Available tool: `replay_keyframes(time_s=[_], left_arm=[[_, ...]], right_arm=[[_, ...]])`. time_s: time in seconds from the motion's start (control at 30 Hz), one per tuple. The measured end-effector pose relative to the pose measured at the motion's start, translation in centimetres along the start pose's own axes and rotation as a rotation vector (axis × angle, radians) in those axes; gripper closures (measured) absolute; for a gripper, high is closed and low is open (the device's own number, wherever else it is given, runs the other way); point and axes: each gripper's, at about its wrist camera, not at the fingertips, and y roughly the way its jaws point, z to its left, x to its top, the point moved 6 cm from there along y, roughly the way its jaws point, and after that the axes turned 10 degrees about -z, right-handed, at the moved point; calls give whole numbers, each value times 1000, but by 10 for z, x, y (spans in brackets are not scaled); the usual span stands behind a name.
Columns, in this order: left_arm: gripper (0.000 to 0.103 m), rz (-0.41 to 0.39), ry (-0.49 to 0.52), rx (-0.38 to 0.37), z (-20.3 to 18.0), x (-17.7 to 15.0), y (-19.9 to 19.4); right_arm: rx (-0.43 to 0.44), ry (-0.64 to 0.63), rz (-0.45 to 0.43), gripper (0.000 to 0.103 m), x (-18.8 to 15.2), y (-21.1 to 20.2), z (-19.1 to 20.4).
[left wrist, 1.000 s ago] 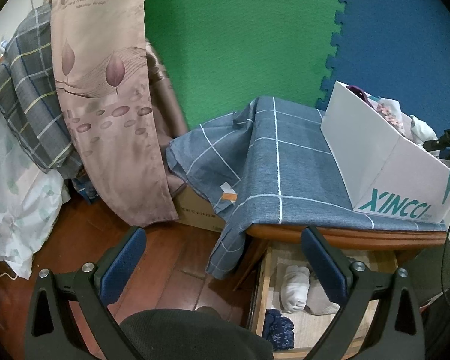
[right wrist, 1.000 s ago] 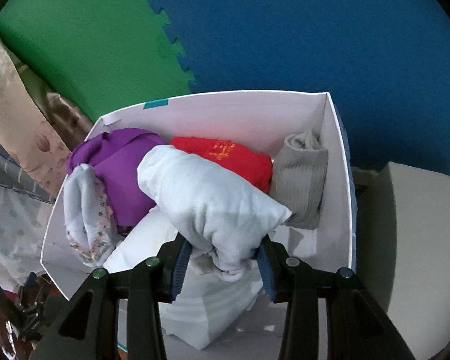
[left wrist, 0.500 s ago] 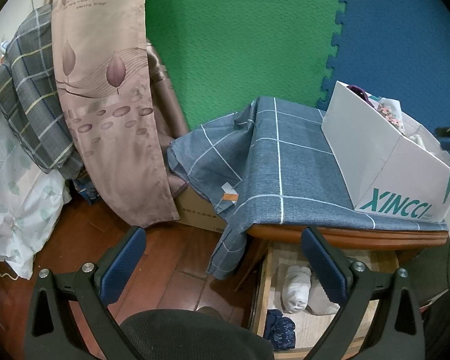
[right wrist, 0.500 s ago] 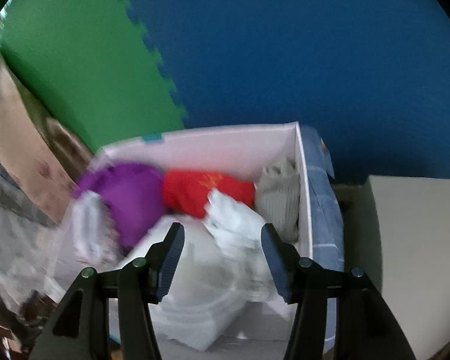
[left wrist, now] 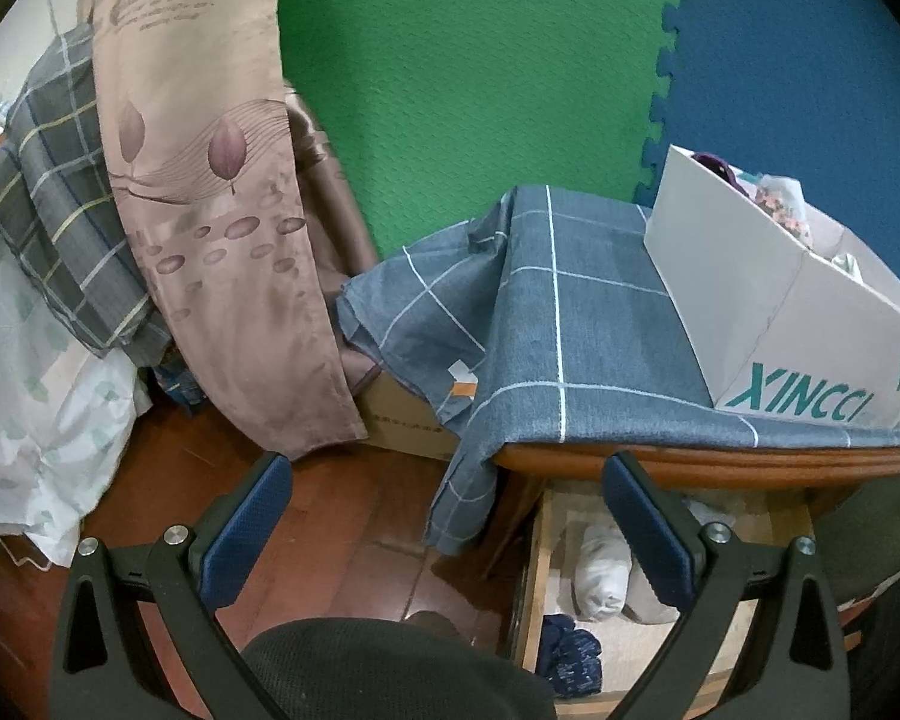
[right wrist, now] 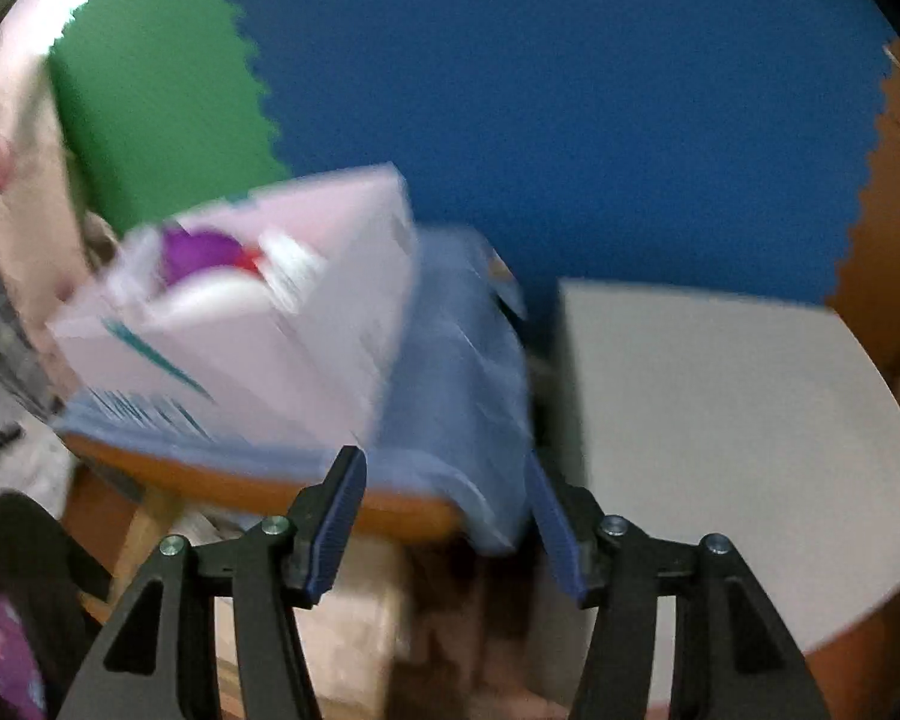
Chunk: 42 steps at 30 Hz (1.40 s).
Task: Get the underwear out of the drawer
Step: 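Withdraw the right gripper and reach the left gripper into the drawer, then grasp the dark navy patterned cloth with the left gripper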
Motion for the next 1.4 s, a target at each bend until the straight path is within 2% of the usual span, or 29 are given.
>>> replay_keyframes(time_s=[0.13,0.2,0.23,0.3,0.47,0.57,0.67,0.8,0.9,1.13,1.33,1.4], left_arm=[[1,7,75,-22,-12,-1,0],[1,35,131,-77,-25,-6,2],[1,69,168,-124,-35,-13,3],[1,125,226,-170,-52,-25,5],[1,267,432,-248,-105,-63,15],[1,392,524,-282,-127,-90,29],[12,507,568,-280,-139,-113,47],[24,699,569,-283,-143,-142,76],[25,763,627,-249,-155,-160,82],[25,855,773,-200,-163,-193,100],[25,939,859,-138,-152,-223,117],[26,960,873,-147,-149,-228,119]], right_arm=[[-20,42,30,46,-27,7,-10],[-4,26,-16,46,-22,2,-4],[12,28,-23,43,-21,2,-2],[15,39,-17,42,-23,2,-4],[45,111,-27,41,-23,-2,-16],[58,124,-34,41,-25,-4,-18],[67,122,-38,41,-26,-5,-18],[85,124,-39,41,-26,-4,-17],[93,131,-37,41,-26,-4,-18],[106,133,-34,40,-26,-3,-16],[111,131,-31,40,-27,-3,-16],[115,136,-30,40,-28,-3,-17]])
